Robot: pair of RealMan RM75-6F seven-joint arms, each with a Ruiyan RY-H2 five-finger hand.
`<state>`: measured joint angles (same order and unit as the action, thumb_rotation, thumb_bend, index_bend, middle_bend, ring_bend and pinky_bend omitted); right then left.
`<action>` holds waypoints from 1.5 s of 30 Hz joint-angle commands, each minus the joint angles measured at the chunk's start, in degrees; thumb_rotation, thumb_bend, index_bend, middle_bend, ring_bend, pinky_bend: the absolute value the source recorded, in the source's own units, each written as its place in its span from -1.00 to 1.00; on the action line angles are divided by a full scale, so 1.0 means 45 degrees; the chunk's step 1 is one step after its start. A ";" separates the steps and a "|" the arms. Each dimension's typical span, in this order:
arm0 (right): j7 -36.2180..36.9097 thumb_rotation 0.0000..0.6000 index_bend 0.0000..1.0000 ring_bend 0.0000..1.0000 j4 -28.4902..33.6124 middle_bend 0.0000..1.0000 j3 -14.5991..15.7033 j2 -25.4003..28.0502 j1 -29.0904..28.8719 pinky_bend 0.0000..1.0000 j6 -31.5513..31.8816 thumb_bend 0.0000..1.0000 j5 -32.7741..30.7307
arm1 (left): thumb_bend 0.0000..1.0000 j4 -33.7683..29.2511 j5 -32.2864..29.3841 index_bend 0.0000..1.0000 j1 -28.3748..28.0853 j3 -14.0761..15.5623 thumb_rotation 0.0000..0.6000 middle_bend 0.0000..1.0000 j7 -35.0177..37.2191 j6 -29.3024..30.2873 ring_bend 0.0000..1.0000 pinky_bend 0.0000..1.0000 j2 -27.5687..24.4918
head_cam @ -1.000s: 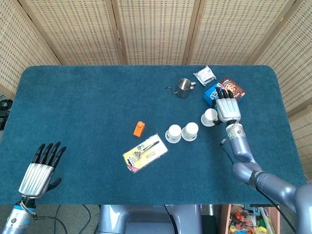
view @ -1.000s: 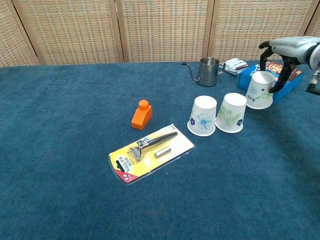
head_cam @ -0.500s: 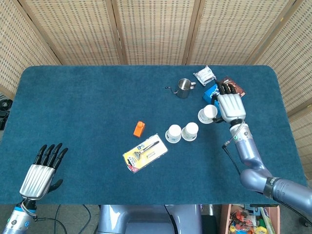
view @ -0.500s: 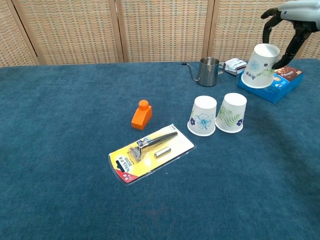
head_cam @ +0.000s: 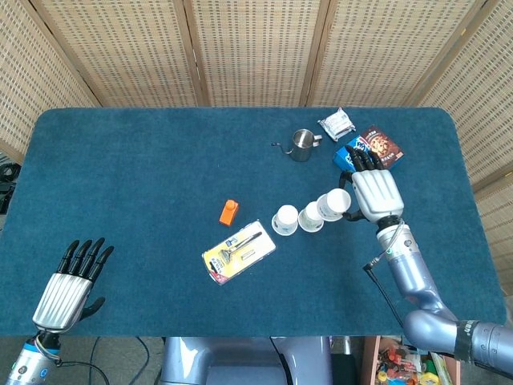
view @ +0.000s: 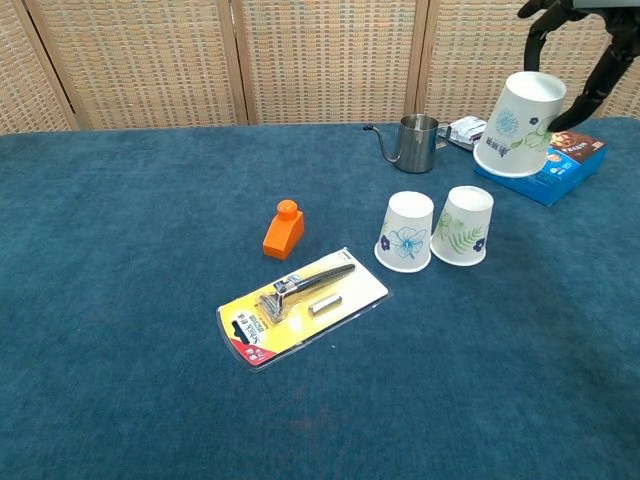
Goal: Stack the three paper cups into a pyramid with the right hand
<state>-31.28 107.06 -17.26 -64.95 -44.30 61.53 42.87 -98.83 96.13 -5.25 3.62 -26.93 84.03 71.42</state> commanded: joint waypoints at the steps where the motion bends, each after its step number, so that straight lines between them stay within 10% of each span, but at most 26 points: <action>1: -0.0035 1.00 0.02 -1.00 0.0141 -1.00 0.0042 -0.0164 -0.0097 -1.00 0.0086 -0.88 -0.0068 | -0.60 -0.0001 0.0017 -1.00 0.0010 0.0012 1.00 -1.00 -0.0037 -0.0001 -1.00 -1.00 0.0011; 37: 0.0016 1.00 0.02 -1.00 -0.2750 -1.00 0.0454 -0.3243 -0.1457 -1.00 -0.0294 -0.88 -0.0628 | -0.60 0.0143 -0.0268 -1.00 -0.0049 -0.0105 1.00 -1.00 -0.0129 -0.0294 -1.00 -1.00 0.0148; 45: 0.0065 1.00 -0.45 -1.00 -0.2921 -1.00 0.0501 -0.3288 -0.1411 -1.00 -0.0096 -0.88 -0.0463 | -0.60 0.0174 -0.0244 -1.00 -0.0039 -0.0090 1.00 -1.00 -0.0117 -0.0267 -1.00 -1.00 0.0163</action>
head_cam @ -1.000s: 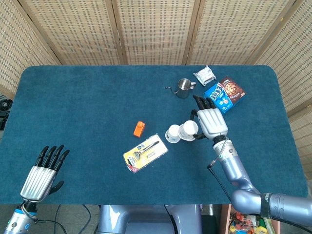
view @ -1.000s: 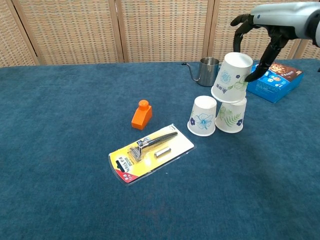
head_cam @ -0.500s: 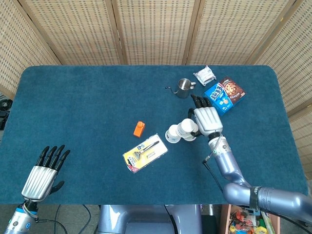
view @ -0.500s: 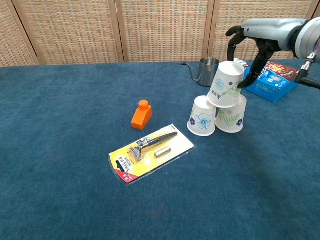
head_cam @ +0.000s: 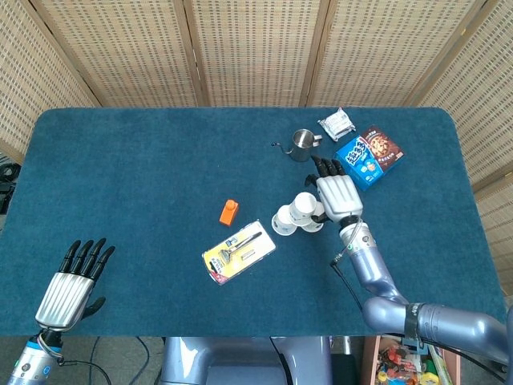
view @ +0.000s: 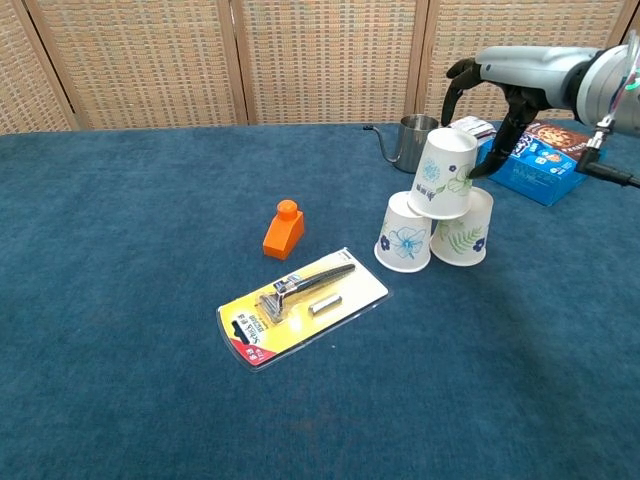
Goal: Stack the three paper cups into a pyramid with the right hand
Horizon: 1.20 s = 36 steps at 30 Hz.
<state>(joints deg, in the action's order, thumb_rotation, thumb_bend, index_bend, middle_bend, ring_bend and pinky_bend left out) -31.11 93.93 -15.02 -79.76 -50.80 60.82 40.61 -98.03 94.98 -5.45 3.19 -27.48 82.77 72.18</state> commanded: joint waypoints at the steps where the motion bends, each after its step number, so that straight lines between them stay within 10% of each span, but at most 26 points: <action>1: 0.0043 1.00 -0.50 -1.00 0.0004 -1.00 0.0013 0.0018 0.0059 -1.00 0.0101 -0.88 0.0070 | -0.60 -0.0004 0.0022 -1.00 0.0009 0.0006 1.00 -1.00 0.0012 0.0027 -1.00 -1.00 -0.0009; 19: 0.2426 1.00 -0.57 -1.00 0.1469 -1.00 0.1568 0.2620 0.3316 -1.00 0.2815 -0.88 0.3191 | -0.60 -0.0129 0.0155 -1.00 0.0143 0.0016 1.00 -1.00 0.0285 0.0372 -1.00 -1.00 -0.0226; 27: 0.6732 1.00 -0.68 -1.00 -0.0215 -1.00 0.3286 0.2283 0.5957 -1.00 0.4919 -0.88 0.7469 | -0.60 -0.0208 0.0250 -1.00 0.0256 0.0024 1.00 -1.00 0.0278 0.0585 -1.00 -1.00 -0.0283; 36: 0.6917 1.00 -1.00 -1.00 -0.1851 -1.00 0.4140 0.1403 0.7315 -1.00 0.6238 -0.91 0.9395 | -0.60 -0.0186 0.0183 -1.00 0.0361 -0.0069 1.00 -1.00 0.0421 0.0796 -1.00 -1.00 -0.0349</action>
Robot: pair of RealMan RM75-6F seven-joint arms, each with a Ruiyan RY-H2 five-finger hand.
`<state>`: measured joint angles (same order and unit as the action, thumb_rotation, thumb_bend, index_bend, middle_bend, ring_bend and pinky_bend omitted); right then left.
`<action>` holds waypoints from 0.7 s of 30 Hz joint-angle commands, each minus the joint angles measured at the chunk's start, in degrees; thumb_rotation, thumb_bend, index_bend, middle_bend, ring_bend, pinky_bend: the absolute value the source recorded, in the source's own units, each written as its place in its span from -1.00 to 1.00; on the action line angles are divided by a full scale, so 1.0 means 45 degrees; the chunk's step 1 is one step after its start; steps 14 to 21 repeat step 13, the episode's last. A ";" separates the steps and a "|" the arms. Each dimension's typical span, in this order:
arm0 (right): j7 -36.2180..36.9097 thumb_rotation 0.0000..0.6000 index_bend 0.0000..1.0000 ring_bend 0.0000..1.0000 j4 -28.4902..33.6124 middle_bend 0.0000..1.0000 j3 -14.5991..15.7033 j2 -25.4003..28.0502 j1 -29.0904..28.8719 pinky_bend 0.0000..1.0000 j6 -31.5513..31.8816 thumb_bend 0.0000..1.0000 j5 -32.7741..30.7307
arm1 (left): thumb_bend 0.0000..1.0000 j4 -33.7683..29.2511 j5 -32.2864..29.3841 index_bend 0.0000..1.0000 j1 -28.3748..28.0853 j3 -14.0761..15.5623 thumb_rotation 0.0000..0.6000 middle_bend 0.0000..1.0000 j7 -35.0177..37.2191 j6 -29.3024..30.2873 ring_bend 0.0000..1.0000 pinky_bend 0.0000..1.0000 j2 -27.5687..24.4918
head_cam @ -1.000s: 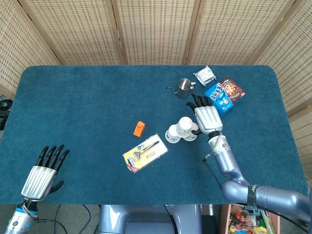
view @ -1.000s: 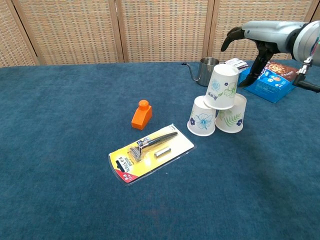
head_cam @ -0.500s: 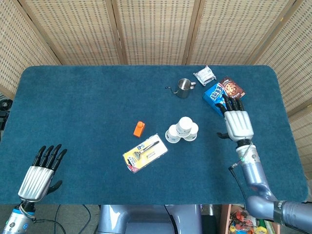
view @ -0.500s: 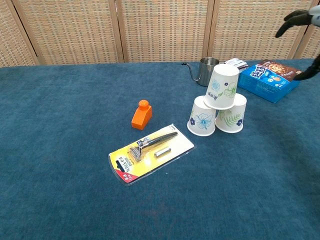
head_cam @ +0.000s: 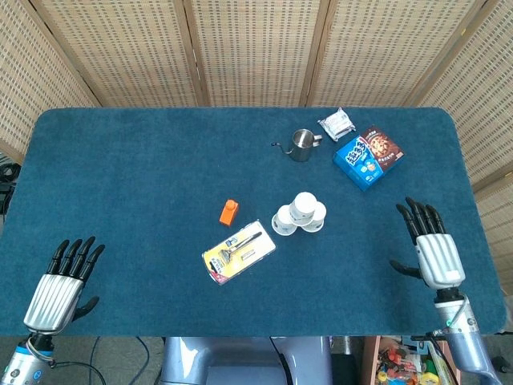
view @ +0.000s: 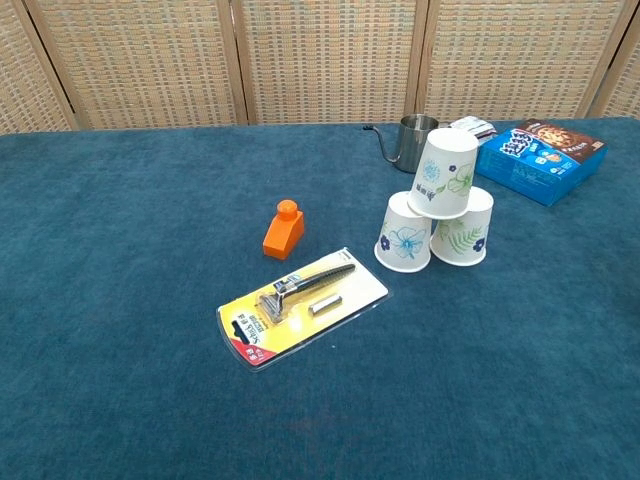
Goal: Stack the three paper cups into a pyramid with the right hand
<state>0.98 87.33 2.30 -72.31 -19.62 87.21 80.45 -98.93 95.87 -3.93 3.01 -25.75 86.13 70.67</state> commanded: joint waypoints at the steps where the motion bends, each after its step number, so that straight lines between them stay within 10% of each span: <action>1: -0.0359 1.00 -1.00 -1.00 -0.0568 -1.00 0.0364 -0.0351 0.0550 -1.00 0.0559 -0.91 0.0784 | -0.60 0.0025 -0.0027 -1.00 0.0031 -0.0042 1.00 -1.00 0.0030 0.0063 -1.00 -1.00 -0.0018; 21: -0.0720 1.00 -1.00 -1.00 -0.0720 -1.00 0.0108 -0.0530 0.0824 -1.00 0.0021 -0.92 0.0980 | -0.60 0.0054 -0.0066 -1.00 0.0026 -0.0109 1.00 -1.00 0.0116 0.0057 -1.00 -1.00 -0.0039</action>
